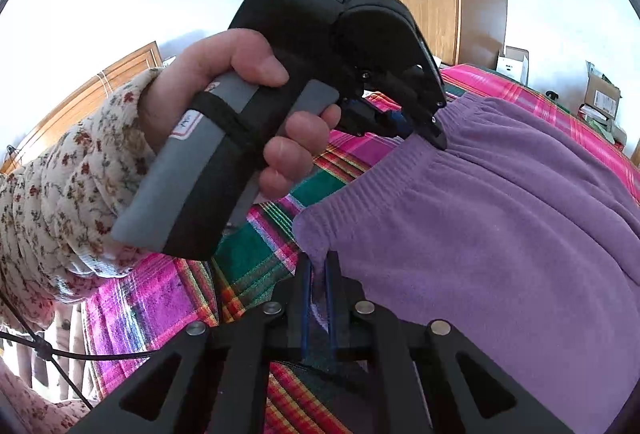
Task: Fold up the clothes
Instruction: 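Lift the purple sweatpants waistband with both grippers, folding the garment over itself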
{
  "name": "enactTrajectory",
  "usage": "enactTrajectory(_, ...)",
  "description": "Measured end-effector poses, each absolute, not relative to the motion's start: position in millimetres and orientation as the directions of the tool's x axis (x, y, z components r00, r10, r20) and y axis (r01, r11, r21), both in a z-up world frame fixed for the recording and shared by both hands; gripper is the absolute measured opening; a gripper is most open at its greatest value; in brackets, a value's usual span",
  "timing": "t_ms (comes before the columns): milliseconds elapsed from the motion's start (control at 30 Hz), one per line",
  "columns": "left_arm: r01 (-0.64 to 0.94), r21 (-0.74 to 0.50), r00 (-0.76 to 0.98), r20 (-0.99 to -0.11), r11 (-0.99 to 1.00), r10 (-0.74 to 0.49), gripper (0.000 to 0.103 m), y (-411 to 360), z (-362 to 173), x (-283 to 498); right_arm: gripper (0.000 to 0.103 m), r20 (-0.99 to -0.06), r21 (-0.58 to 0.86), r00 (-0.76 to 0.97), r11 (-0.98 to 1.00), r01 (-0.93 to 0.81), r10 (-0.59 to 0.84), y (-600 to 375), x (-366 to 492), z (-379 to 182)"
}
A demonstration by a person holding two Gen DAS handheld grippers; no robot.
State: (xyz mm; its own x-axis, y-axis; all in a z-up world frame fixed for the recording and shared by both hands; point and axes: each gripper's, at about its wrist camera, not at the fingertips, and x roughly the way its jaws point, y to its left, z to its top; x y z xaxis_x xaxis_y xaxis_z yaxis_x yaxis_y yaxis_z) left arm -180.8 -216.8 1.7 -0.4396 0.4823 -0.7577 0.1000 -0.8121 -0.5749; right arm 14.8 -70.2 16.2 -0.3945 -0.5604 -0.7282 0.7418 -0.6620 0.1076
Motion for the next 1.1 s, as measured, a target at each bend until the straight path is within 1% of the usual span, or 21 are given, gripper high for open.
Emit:
enactTrajectory(33,0.106,-0.57,-0.44,-0.762,-0.815,0.475,0.021,-219,3,-179,0.007,-0.729,0.107,-0.395,-0.663,0.741,-0.559,-71,15,16)
enactTrajectory(67,0.111,-0.564,-0.441,-0.766,-0.818,0.468,0.026,-221,4,-178,0.007,-0.73,0.106,-0.395,-0.663,0.741,-0.558,-71,15,16)
enactTrajectory(100,0.117,-0.559,-0.442,-0.77,-0.821,0.461,0.034,-223,5,-176,0.007,-0.73,0.105,-0.395,-0.664,0.741,-0.557,-71,13,16)
enactTrajectory(133,0.123,-0.553,-0.443,-0.773,-0.824,0.454,0.038,-224,6,-175,0.007,-0.73,0.105,-0.396,-0.664,0.741,-0.557,-71,12,17)
enactTrajectory(233,0.14,-0.537,-0.444,-0.785,-0.832,0.432,0.04,-230,8,-170,0.007,-0.726,0.108,-0.398,-0.665,0.739,-0.561,-71,16,16)
enactTrajectory(300,0.137,-0.548,-0.428,-0.784,-0.825,0.449,0.043,-231,9,-168,0.007,-0.721,0.112,-0.401,-0.666,0.737,-0.565,-69,19,16)
enactTrajectory(433,0.143,-0.585,-0.395,-0.773,-0.798,0.496,0.044,-231,5,-168,0.007,-0.709,0.121,-0.407,-0.667,0.735,-0.576,-69,4,18)
enactTrajectory(633,0.179,-0.691,-0.352,-0.71,-0.7,0.61,0.044,-237,-3,-180,0.007,-0.687,0.137,-0.41,-0.661,0.738,-0.6,-67,17,27)
enactTrajectory(833,0.184,-0.685,-0.333,-0.718,-0.705,0.611,0.044,-228,0,-185,0.007,-0.659,0.161,-0.416,-0.658,0.736,-0.627,-63,13,33)
enactTrajectory(1100,0.195,-0.729,-0.301,-0.681,-0.656,0.668,0.044,-224,-7,-203,0.007,-0.632,0.187,-0.419,-0.652,0.735,-0.653,-57,25,43)
